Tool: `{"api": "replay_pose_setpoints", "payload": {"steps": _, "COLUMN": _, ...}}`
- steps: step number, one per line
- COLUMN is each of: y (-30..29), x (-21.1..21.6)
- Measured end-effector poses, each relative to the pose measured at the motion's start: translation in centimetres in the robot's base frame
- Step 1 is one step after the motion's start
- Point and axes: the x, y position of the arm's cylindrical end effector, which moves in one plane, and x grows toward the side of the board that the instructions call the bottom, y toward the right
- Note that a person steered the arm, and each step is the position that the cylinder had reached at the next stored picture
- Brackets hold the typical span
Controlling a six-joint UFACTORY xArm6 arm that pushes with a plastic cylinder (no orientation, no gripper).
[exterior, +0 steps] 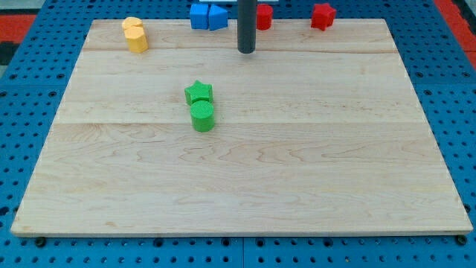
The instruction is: Push the yellow heart towards top left side corner
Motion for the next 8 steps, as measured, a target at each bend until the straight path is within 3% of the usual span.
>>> {"api": "replay_pose_setpoints", "payload": {"steps": 5, "y": -3.6, "x": -2.0}}
{"api": "replay_pose_setpoints", "payload": {"steps": 8, "y": -14.8, "x": -5.8}}
